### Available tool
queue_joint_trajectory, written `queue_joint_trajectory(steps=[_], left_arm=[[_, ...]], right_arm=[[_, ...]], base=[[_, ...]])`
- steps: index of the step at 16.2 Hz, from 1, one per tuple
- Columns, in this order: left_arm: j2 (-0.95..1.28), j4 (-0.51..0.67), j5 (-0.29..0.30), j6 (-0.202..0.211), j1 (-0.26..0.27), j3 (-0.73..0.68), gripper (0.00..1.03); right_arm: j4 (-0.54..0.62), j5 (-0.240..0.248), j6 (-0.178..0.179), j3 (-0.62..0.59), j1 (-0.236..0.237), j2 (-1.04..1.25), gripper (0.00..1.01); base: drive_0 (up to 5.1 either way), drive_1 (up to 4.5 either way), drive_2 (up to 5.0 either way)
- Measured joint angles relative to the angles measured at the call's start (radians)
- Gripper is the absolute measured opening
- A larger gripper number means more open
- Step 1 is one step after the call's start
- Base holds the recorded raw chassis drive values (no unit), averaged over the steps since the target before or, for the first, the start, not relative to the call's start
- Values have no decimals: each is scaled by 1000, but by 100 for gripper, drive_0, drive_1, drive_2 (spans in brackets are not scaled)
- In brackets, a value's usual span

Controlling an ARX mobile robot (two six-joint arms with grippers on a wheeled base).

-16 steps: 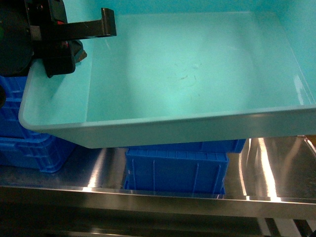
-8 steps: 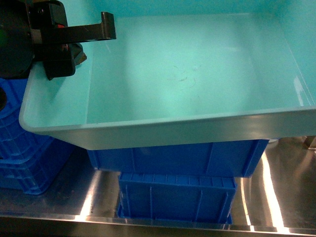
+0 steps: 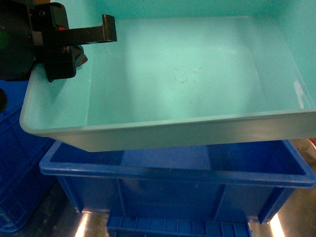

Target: Stack blue boxes stably on right

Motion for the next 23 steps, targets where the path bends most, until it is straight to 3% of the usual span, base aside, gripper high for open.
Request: queue_joint_trajectory(steps=[7, 16, 18, 23], left_arm=[[1, 13, -1, 1, 0, 1, 5], [6, 6, 0, 0, 0, 0, 5], [33, -56, 17, 2, 12, 29, 5], [258, -133, 128, 57, 60, 148, 5]], right_arm=[[12, 0, 0, 0, 0, -2, 2], [2, 0, 0, -1, 0, 2, 2], [-36, 0, 23, 1, -2, 28, 2], [-81, -2, 83, 7, -15, 189, 2]], base=[[6, 421, -410], [0, 0, 0], [0, 0, 0], [0, 0, 0]])
